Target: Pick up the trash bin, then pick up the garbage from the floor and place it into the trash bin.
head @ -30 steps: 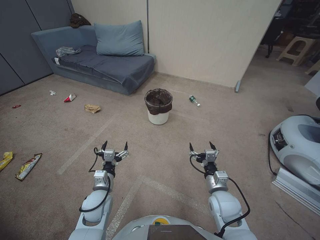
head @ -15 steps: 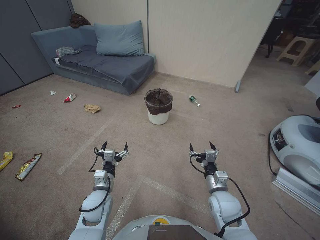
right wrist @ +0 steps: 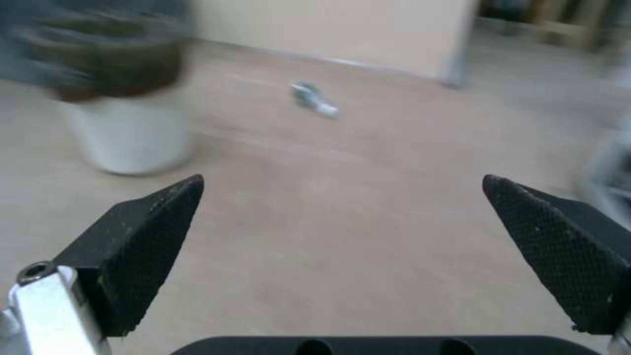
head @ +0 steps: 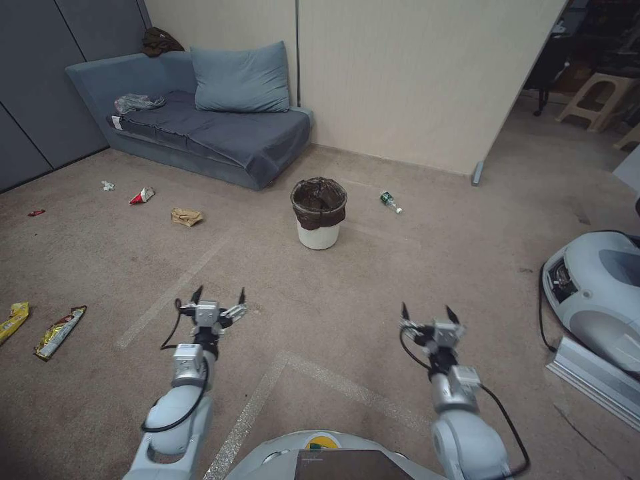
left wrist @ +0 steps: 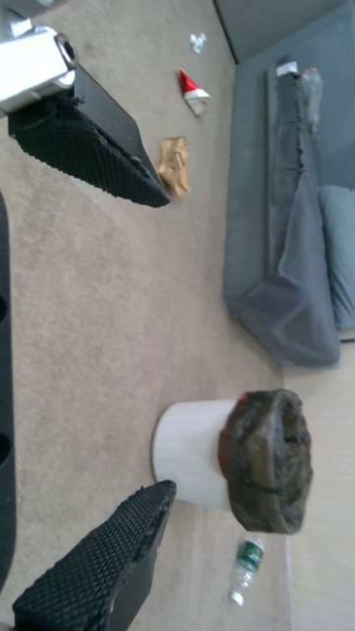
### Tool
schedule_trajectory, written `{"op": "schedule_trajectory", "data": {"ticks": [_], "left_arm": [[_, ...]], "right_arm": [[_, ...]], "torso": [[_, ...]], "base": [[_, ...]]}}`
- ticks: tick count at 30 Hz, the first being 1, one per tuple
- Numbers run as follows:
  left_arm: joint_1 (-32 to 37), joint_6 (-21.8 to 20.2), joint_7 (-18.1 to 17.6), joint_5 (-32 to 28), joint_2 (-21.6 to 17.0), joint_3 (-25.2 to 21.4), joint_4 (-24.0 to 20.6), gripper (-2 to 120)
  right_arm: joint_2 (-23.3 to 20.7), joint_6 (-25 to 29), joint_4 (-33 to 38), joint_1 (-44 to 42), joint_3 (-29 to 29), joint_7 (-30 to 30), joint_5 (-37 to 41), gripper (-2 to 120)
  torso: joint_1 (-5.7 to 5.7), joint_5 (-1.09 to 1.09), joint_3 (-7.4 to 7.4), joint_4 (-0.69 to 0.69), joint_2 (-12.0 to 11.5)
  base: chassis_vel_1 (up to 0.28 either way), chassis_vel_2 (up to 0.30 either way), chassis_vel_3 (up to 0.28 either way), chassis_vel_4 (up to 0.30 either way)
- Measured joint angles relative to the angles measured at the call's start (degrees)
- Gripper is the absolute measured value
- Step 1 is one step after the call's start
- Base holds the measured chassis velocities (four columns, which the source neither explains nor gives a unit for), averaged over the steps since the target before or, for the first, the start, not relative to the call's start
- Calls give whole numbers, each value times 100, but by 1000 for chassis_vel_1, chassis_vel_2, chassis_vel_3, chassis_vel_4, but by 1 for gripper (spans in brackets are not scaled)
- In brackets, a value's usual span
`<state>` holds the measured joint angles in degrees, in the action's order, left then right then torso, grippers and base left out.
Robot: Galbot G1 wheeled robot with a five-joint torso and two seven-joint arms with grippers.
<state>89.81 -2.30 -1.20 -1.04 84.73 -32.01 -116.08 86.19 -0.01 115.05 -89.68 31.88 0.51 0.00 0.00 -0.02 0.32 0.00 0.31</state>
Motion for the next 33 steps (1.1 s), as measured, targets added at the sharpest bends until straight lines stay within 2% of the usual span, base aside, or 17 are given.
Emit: {"op": "schedule_trajectory", "data": {"ticks": [1, 2, 3, 4, 5, 7, 8, 9, 10, 11, 12, 13, 14, 15, 16, 26, 33], "left_arm": [[0, 0, 0, 0, 0, 0, 0, 100], [145, -313, -171, -149, -165, -87, -206, 100], [181, -130, -91, -72, -225, -78, -211, 100], [181, -130, -91, -72, -225, -78, -211, 100], [123, -24, -19, -22, -155, -6, -120, 100], [180, -167, -94, -85, -225, -52, -205, 100], [293, -463, -248, -230, -368, -117, -404, 100], [353, -597, -319, -296, -435, -151, -487, 100], [353, -597, -319, -296, -435, -151, -487, 100], [519, -981, -530, -483, -628, -263, -743, 100], [623, -1206, -646, -593, -748, -319, -882, 100], [623, -1206, -646, -593, -748, -319, -882, 100], [775, -1564, -836, -770, -931, -408, -1127, 100], [928, -1917, -1022, -940, -1116, -498, -1366, 100], [960, -2003, -1065, -982, -1152, -516, -1408, 100], [1086, -1903, -925, -691, -1087, -435, -1377, 100], [1256, -1591, -788, -787, -1052, -423, -1386, 100]], "right_arm": [[0, 0, 0, 0, 0, 0, 0, 100], [97, 21, 150, -287, 136, 171, 10, 100], [219, 45, 341, -697, 325, 409, 29, 100], [219, 45, 341, -697, 325, 409, 29, 100], [358, 81, 549, -1119, 510, 650, 55, 100], [397, 81, 601, -1326, 580, 600, 62, 100], [301, 49, 414, -1333, 377, 292, 40, 100], [296, 46, 381, -1305, 346, 264, 33, 100], [296, 46, 381, -1305, 346, 264, 33, 100], [379, 111, 523, -1392, 534, 510, 17, 100], [465, 181, 649, -1578, 676, 678, 9, 100], [465, 181, 649, -1578, 676, 678, 9, 100], [499, 193, 676, -1694, 744, 756, -3, 100], [502, 231, 680, -1667, 747, 766, -22, 100], [503, 236, 674, -1651, 744, 768, -24, 100], [413, 125, 632, -1447, 715, 771, 9, 100], [413, 131, 593, -1388, 699, 773, 37, 100]], "torso": [[0, 0, 0, 0, 0], [0, 3, 0, 2, 0], [0, 7, -1, 2, 1], [0, 7, -1, 2, 1], [0, -12, -1, -5, 0], [0, -5, -1, -10, 0], [0, 1, -2, -5, 0], [0, 13, 0, -3, 0], [0, 13, 0, -3, 0], [0, 3, -1, 12, 0], [0, -7, 0, -1, 0], [0, -7, 0, -1, 0], [0, 1, -1, -6, 0], [0, 3, -1, -3, 1], [0, 2, 0, -4, 0], [0, 1, 0, -1, 0], [0, 2, 0, -2, 0]], "base": [[0, 0, 0, 0], [0, 0, 0, 0], [0, 0, 0, 0], [0, 0, 0, 0], [0, 0, 0, 0], [0, 0, 0, 0], [0, 0, 0, 0], [0, 0, 0, 0], [0, 0, 0, 0], [0, 0, 0, 0], [0, 0, 0, 0], [0, 0, 0, 0], [0, 0, 0, 0], [0, 0, 0, 0], [0, 0, 0, 0], [0, 0, 0, 0], [0, 0, 0, 0]]}}
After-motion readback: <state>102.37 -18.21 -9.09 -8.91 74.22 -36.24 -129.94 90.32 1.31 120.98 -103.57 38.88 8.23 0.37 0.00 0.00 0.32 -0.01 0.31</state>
